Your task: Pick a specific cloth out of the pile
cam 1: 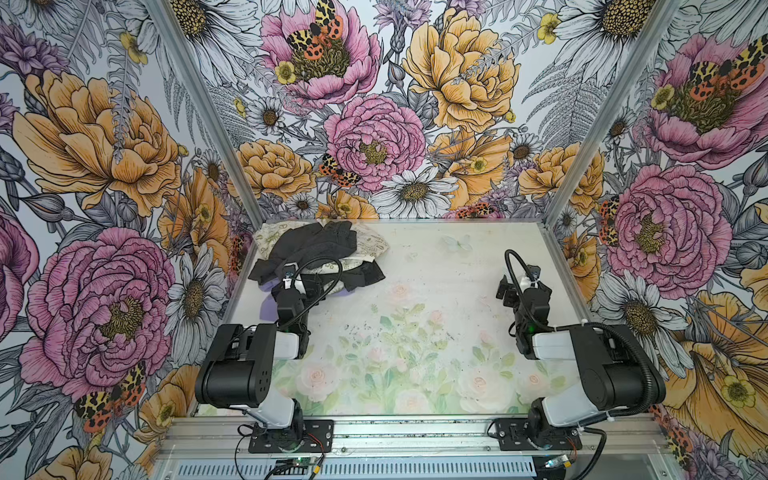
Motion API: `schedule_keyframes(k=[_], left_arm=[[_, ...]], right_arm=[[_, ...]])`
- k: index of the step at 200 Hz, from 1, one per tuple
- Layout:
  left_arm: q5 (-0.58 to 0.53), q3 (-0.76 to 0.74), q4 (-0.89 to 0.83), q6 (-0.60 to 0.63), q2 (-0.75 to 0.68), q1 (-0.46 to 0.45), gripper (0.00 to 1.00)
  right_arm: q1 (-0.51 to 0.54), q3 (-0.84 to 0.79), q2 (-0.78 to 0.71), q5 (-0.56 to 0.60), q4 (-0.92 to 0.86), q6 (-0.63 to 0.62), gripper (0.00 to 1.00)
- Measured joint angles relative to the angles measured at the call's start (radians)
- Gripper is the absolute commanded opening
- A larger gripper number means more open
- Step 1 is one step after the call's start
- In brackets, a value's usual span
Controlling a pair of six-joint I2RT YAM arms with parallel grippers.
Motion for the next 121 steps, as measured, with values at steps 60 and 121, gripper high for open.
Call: schedule_keyframes(k=[60,121], left_arm=[[0.000,0.000,-0.001,0.007,0.000,0.000,0.99],[0.000,0.000,-0.002,0.008,0.000,0.000,0.99]], right_arm=[[0.000,0.000,0.000,0.000,0.000,0.000,1.00],[0.000,0.000,0.000,0.000,0.000,0.000,1.00]])
